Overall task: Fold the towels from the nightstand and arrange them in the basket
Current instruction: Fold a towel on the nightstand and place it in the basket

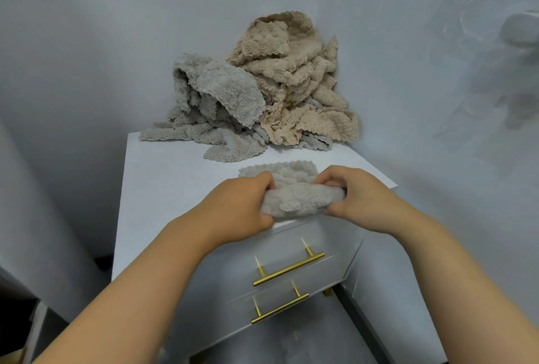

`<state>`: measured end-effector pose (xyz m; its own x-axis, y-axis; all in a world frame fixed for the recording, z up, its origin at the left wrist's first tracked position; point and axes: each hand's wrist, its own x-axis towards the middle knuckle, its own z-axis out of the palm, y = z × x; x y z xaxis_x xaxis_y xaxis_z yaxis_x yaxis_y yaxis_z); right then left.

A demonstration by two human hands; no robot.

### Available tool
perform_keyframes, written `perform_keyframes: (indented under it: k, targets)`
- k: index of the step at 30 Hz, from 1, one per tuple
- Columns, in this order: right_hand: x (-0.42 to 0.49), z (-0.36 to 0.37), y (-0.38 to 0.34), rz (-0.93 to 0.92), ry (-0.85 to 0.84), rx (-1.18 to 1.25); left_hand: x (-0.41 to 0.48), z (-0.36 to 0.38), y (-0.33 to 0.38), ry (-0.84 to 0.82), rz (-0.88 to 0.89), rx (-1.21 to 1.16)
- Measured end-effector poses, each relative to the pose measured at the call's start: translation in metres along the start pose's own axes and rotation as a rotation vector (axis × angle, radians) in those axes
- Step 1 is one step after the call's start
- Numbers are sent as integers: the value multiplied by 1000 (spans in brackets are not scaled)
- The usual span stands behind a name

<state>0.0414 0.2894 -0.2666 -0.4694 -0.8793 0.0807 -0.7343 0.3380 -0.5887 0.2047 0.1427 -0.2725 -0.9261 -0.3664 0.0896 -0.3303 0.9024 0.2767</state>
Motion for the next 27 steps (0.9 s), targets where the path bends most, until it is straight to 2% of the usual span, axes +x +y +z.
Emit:
perform_keyframes:
  k: [2,4,7,10,12,15,16,18,19,20,22,24,27]
  targets:
    - [-2,-7,3,49,-41,213,1,-5,-3,37,-15,-104]
    - [-2,-10,7,45,-43,301,3,-7,-7,78,-42,-221]
    - [4,-5,14,66,18,427,4,-9,-14,106,-145,-414]
    - [15,7,15,123,122,530,7,-7,-18,221,-240,-603]
    - [25,16,13,157,237,522,10,-2,-18,296,-292,-557]
    - [38,28,12,192,389,446,15,8,-15,444,-327,-261]
    - [41,33,12,209,429,412,17,12,-15,522,-251,-154]
    - [43,40,7,204,498,353,22,17,-15,655,9,4]
    - [42,43,5,158,542,313,25,20,-15,676,102,41]
    - [42,44,2,82,587,249,28,22,-15,660,147,56]
    - [40,46,-1,-101,583,92,31,27,-16,525,114,28]
    - [42,49,2,-193,406,-18,32,30,-20,375,39,-11]
    - [42,51,9,-187,168,-52,33,32,-26,241,12,-63]
